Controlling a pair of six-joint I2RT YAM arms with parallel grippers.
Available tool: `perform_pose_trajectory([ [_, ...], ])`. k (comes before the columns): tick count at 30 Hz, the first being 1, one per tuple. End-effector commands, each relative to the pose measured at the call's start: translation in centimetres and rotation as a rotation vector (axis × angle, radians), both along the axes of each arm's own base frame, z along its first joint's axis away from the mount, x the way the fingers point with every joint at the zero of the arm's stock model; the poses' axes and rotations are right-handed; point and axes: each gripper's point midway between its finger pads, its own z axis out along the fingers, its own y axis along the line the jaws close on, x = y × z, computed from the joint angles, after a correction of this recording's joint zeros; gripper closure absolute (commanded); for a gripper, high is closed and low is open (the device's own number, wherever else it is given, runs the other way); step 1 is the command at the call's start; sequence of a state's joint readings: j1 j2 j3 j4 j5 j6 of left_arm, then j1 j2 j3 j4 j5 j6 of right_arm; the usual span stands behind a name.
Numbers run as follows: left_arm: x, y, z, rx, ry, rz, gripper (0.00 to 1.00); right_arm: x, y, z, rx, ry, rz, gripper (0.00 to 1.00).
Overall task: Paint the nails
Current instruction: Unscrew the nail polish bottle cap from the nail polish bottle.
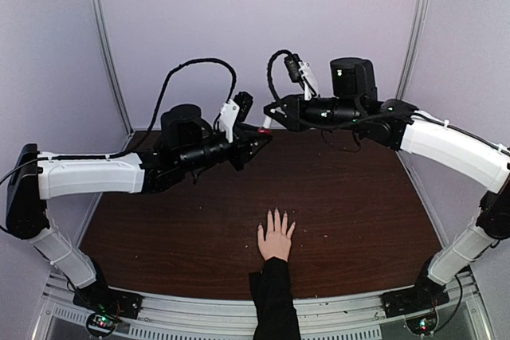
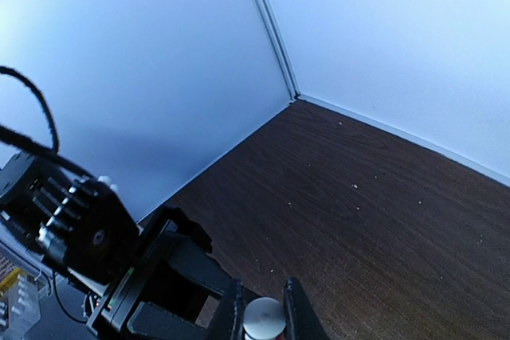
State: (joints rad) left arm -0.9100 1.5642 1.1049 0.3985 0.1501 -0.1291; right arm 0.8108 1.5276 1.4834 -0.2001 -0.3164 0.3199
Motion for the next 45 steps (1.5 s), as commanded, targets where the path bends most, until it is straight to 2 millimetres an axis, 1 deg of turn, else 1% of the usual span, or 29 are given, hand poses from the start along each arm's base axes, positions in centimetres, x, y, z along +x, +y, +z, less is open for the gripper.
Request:
perform_pose_trajectory([
  [1, -6.8, -1.6, 4.8, -0.139, -0.080, -0.358, 1.00, -2.8, -0.1, 3.2, 0.055, -0.112, 0.146, 1.00],
  [3, -7.9, -1.6, 5.3, -0.160, -0.076, -0.437, 1.00, -3.8, -0.1, 3.9, 0.065, -0.140, 0.200, 1.00],
  [7, -10.6, -1.4, 6.3, -0.194, -0.090, -0.603, 1.00, -6.7, 0.1, 5.1, 0.103, -0.188, 0.348, 1.00],
  [12, -13.2, -1.1, 7.5, -0.220, -0.090, -0.771, 1.00, -9.9, -0.1, 6.8, 0.164, -0.252, 0.505, 1.00],
  [15, -14.4, -1.2, 7.9, -0.234, -0.054, -0.875, 1.00, -11.6, -0.2, 7.4, 0.189, -0.277, 0.596, 1.00],
  [17, -15.1, -1.1, 8.5, -0.251, -0.043, -0.934, 1.00, -12.8, -0.3, 8.0, 0.216, -0.301, 0.660, 1.00],
  [24, -16.8, -0.2, 10.4, -0.311, -0.026, -1.084, 1.00, -15.8, -1.0, 9.0, 0.260, -0.343, 0.819, 1.00],
  [27, -17.5, 0.2, 11.3, -0.338, -0.017, -1.151, 1.00, -16.7, -1.2, 9.2, 0.275, -0.357, 0.868, 1.00],
  [31, -17.8, 0.4, 11.8, -0.351, -0.001, -1.215, 1.00, -17.2, -1.1, 9.4, 0.287, -0.359, 0.910, 1.00],
  [35, -17.6, 0.2, 11.6, -0.348, 0.008, -1.215, 1.00, -17.1, -1.0, 9.4, 0.285, -0.356, 0.907, 1.00],
  [39, -16.7, -0.2, 11.2, -0.339, 0.039, -1.178, 1.00, -16.6, -1.0, 9.0, 0.263, -0.350, 0.881, 1.00],
  [40, -16.5, -0.4, 11.1, -0.334, 0.048, -1.165, 1.00, -16.4, -1.0, 9.0, 0.258, -0.349, 0.869, 0.96],
  [41, -16.2, -0.6, 11.0, -0.328, 0.057, -1.149, 1.00, -16.2, -1.0, 9.0, 0.253, -0.348, 0.855, 0.87],
  [43, -15.7, -0.9, 10.6, -0.314, 0.070, -1.111, 1.00, -15.8, -1.0, 8.9, 0.244, -0.344, 0.830, 0.60],
  [45, -15.0, -1.1, 10.4, -0.309, 0.079, -1.067, 1.00, -15.4, -1.1, 9.0, 0.236, -0.342, 0.803, 0.41],
])
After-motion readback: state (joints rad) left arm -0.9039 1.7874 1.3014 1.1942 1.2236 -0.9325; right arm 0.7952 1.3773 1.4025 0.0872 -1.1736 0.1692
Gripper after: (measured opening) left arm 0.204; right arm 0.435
